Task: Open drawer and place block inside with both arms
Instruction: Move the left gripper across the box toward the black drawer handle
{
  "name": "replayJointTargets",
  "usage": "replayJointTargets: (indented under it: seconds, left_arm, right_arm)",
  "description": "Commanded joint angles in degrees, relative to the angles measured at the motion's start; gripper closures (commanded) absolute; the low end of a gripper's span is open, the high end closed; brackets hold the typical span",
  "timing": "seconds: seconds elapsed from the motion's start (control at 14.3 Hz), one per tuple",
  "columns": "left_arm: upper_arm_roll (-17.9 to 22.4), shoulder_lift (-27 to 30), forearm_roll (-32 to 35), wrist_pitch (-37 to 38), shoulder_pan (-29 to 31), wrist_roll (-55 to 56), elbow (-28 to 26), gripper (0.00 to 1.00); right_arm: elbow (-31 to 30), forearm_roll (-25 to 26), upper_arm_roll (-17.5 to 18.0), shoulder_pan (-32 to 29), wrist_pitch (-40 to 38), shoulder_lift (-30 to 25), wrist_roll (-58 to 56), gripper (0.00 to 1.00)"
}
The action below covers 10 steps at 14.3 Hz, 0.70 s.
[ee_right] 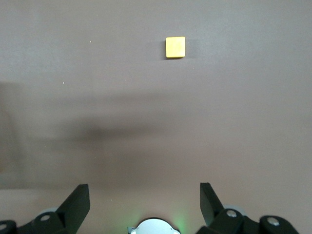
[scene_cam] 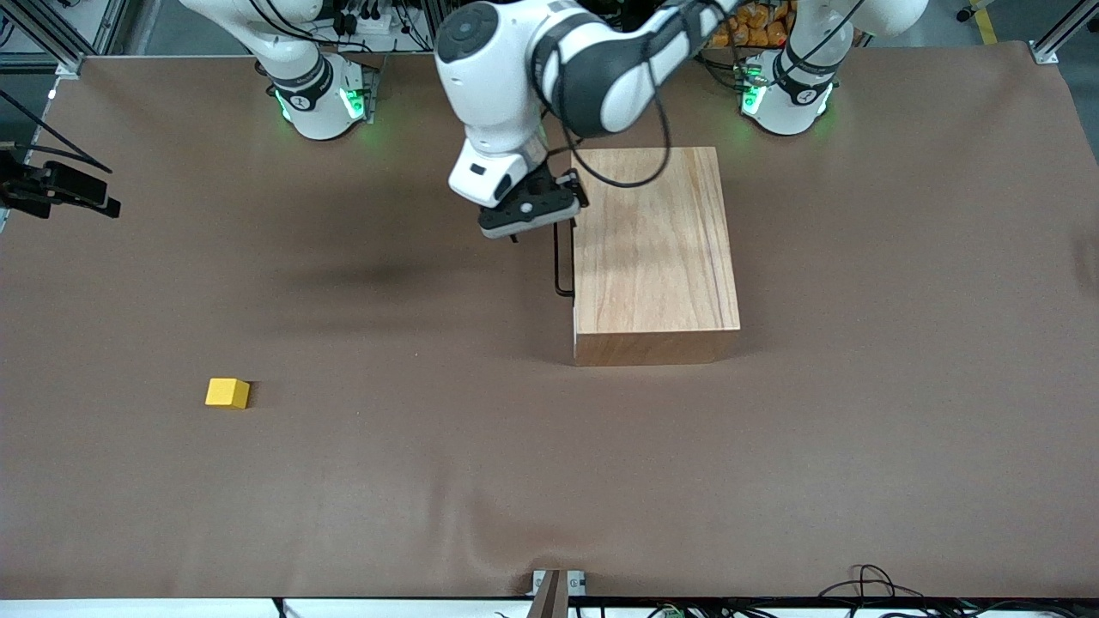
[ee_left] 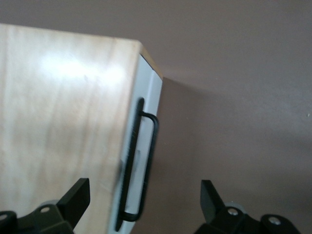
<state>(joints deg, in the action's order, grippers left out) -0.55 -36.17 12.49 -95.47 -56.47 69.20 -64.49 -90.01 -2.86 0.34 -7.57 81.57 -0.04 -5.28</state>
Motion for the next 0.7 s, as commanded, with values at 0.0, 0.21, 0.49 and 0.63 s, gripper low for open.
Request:
replayJointTargets:
  seconds: [0.0, 0.21, 0.49, 0.63]
  left_arm:
    - [2.2, -5.5, 1.1, 0.8, -3.5, 1.7, 5.3, 0.00]
    - [4.7, -8.5, 1.2, 0.6, -7.3, 1.8, 5.3, 0.00]
    - [6.4, -10.2, 1.3, 4.2, -9.5, 1.9, 4.6, 0.00]
    - [6.4, -10.4, 0.9, 4.9, -9.3, 4.3, 4.6, 0.00]
  right_arm:
    - [-0.3, 0.6, 0.7, -0.4, 0.3, 0.2, -0.6, 0.00]
    - [-0.3, 0.7, 0.8, -0.2, 0.4, 0.3, -0.4, 0.00]
    - [-0.2, 0.7, 0.8, -0.3, 0.3, 0.4, -0.4, 0.00]
    - [-0.2, 0.7, 0.8, -0.3, 0.4, 0.4, -0.4, 0.00]
